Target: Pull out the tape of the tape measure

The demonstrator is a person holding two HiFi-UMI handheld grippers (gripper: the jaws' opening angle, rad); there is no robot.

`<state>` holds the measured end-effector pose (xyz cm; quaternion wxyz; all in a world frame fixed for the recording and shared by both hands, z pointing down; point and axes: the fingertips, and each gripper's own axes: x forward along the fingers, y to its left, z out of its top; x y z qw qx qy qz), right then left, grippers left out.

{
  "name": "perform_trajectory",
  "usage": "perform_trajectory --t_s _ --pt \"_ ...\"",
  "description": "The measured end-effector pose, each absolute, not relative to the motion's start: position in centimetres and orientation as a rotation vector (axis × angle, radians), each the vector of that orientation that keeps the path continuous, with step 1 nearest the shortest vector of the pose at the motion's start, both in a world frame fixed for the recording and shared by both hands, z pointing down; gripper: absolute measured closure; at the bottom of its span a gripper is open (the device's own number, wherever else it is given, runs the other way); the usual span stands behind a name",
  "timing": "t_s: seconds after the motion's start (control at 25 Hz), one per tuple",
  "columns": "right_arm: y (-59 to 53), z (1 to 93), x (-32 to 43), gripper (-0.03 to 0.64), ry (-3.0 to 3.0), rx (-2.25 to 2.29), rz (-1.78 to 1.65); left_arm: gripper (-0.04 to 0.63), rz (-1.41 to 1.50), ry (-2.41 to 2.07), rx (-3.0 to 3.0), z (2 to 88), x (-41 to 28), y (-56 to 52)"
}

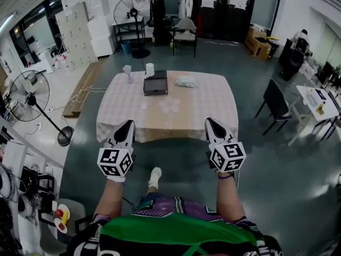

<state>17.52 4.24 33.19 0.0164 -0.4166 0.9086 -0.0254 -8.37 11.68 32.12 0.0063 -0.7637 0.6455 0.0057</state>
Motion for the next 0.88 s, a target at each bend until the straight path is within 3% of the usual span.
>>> perform_trajectory --t_s 0.88 --pt "5.05 33.33 17.56 0.612 2.807 -1.322 -0.065 0.560 -0.002 2.026 -2.363 32.40 -8.47 12.72"
